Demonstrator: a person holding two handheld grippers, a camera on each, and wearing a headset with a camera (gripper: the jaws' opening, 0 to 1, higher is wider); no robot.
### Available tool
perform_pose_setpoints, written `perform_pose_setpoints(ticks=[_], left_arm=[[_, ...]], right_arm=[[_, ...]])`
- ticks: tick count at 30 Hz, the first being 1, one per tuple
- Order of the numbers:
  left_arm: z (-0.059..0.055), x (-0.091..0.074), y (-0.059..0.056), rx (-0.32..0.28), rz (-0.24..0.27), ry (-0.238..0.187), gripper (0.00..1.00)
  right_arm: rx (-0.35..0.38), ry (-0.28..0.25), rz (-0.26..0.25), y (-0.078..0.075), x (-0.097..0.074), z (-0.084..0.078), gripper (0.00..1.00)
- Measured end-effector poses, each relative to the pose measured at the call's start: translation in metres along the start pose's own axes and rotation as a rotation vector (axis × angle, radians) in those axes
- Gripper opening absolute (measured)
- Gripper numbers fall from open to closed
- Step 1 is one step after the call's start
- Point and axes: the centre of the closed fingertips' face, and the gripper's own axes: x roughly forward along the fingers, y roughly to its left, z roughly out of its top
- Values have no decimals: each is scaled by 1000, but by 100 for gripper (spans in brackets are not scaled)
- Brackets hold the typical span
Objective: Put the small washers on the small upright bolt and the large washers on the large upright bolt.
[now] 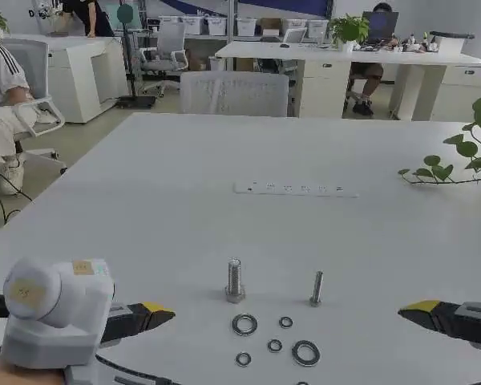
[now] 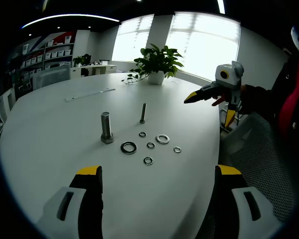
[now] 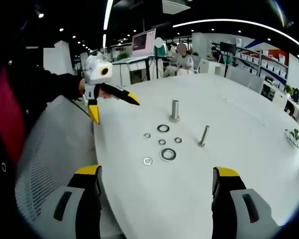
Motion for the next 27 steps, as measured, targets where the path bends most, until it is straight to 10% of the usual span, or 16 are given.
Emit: perform_pose_setpoints(ticks=[27], left_arm=[[-2,0,-1,5,-1,11,91]], right_arm=[[1,26,7,2,-1,-7,89]])
